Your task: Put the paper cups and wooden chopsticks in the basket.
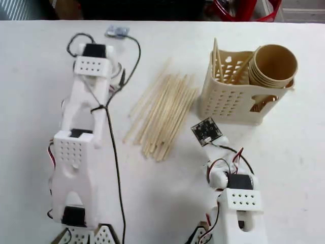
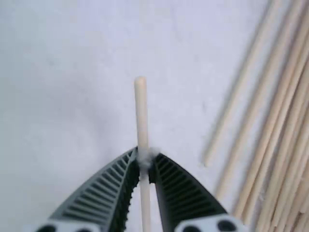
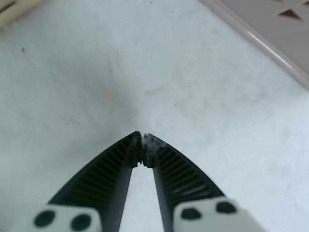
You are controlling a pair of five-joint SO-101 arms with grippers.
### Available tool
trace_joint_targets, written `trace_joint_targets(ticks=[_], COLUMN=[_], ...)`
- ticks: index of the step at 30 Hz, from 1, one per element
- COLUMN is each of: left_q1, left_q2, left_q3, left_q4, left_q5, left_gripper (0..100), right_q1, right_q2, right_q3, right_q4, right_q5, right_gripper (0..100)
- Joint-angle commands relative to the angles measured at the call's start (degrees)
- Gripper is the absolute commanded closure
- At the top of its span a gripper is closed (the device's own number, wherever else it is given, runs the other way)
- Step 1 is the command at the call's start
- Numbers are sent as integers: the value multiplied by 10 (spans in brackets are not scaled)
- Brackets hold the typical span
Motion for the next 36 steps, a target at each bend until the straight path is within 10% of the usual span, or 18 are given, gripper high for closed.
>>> trace_joint_targets(ticks=[1,8,16,24,36], left_q1=[44,200,374,417,406], left_q2=[-14,-149,-224,-140,-48], left_q3=[-264,-347,-319,-263,-267], left_q4=[55,38,-187,-426,-434], left_q5=[-29,-62,-67,-67,-62], left_gripper=[979,979,978,978,977], right_q1=[4,6,6,5,4], right_q2=[-2,-3,-3,-3,-3], right_q3=[-3,-3,-3,-3,-3], right_q4=[-10,-13,-13,-14,-14], right_q5=[-4,-4,-4,-4,-4], right_gripper=[981,981,981,981,981])
